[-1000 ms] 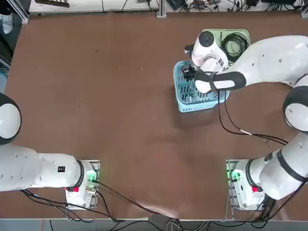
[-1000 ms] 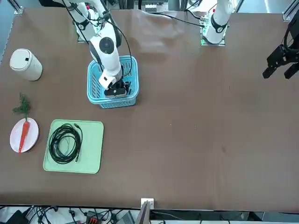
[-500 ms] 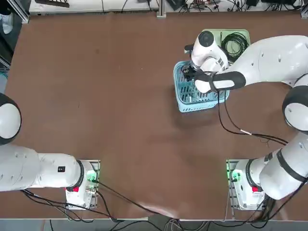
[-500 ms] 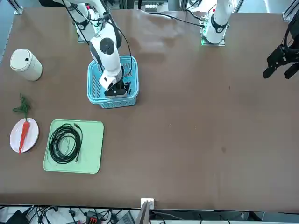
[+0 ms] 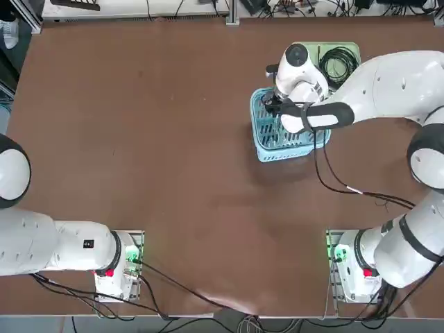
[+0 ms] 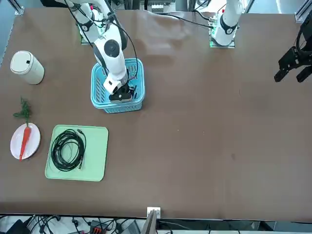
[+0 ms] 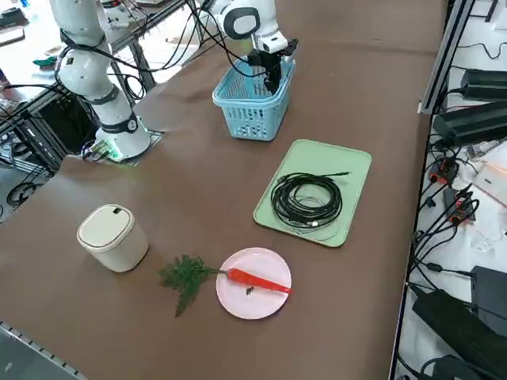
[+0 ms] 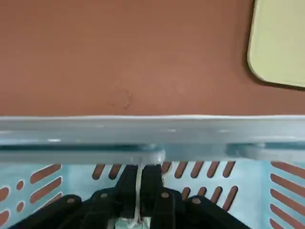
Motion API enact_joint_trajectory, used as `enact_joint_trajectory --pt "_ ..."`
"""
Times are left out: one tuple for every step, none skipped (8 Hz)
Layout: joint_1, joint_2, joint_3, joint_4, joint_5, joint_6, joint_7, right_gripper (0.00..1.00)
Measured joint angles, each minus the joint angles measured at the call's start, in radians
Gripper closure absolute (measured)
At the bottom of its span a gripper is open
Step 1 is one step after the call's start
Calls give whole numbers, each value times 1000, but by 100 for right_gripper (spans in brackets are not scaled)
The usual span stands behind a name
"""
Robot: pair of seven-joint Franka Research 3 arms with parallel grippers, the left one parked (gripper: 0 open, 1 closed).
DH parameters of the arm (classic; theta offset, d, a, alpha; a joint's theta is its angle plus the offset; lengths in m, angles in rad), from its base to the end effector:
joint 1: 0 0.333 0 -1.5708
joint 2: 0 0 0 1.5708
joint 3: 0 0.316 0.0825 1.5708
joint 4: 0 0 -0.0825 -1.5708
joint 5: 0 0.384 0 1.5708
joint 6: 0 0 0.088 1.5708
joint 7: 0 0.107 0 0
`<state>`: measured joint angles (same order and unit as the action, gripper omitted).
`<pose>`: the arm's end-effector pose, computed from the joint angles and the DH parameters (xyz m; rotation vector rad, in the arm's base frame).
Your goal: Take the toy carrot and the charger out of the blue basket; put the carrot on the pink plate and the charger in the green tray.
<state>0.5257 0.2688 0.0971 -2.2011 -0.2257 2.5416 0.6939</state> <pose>0.4553 0.3300 0.2667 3.0910 0.1644 0.1944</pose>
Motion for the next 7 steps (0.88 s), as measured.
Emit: enact_joint_trajectory --pt "0 -5 0 5 0 -20 0 97" --pt "0 -18 0 11 0 -50 1 97" --pt "0 -43 0 15 0 -93 4 97" --pt "0 -75 0 18 0 -136 5 97" --pt "0 -112 0 19 0 -178 5 97" --pt "0 -148 0 18 0 -216 5 97" --pt "1 -178 2 18 0 -252 5 97"
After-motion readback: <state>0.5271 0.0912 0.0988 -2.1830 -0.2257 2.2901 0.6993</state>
